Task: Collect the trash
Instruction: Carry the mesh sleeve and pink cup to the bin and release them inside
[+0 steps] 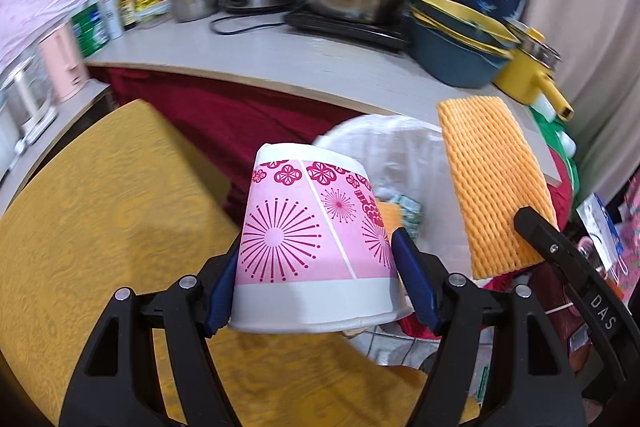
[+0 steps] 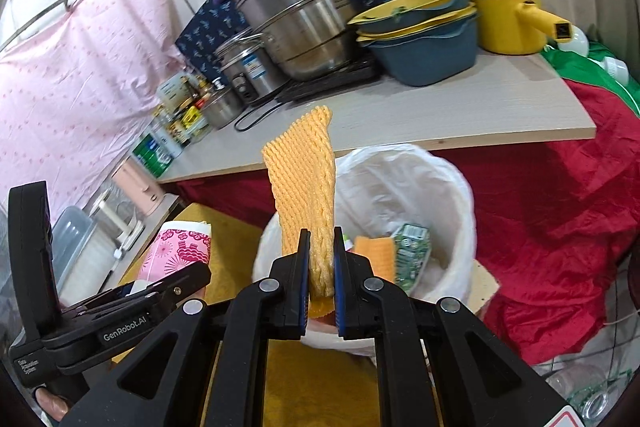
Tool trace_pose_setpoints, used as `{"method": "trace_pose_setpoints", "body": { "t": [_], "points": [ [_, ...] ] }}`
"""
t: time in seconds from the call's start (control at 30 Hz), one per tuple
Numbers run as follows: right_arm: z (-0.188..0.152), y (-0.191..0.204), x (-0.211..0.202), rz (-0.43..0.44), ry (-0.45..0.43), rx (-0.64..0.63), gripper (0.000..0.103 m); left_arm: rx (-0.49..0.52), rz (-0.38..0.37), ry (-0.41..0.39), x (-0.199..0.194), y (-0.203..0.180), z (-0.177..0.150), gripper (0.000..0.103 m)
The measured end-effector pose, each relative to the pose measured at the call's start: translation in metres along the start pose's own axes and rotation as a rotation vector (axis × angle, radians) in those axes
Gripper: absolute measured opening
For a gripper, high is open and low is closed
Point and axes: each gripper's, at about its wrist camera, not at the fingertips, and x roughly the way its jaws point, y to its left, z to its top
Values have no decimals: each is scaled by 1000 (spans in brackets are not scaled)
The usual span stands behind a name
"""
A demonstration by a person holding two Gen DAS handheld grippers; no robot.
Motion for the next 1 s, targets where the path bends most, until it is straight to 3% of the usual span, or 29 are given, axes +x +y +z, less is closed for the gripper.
{"method": "trace_pose_setpoints", "body": {
  "t": [0.33, 0.53, 0.7, 0.8, 0.9, 1.0],
  "points": [
    [3, -50, -2, -58, -11, 65, 9, 53, -65, 19, 43, -48, 14, 73],
    [6, -56, 7, -65, -8, 70, 9, 6, -58, 15, 57, -42, 28, 81],
    [13, -48, 21, -47, -5, 54, 10, -20, -39, -3, 53, -28, 32, 82],
    [15, -38, 34, -27, 13, 41, 16, -31, -19, -13, 50, -19, 30, 82],
    [16, -29, 42, -24, 24, 31, 29, -36, 6, -19, 46, -12, 27, 82],
    [15, -19, 41, -19, 19, 13, 32, -37, 29, -33, 40, -5, 24, 82]
  ]
}}
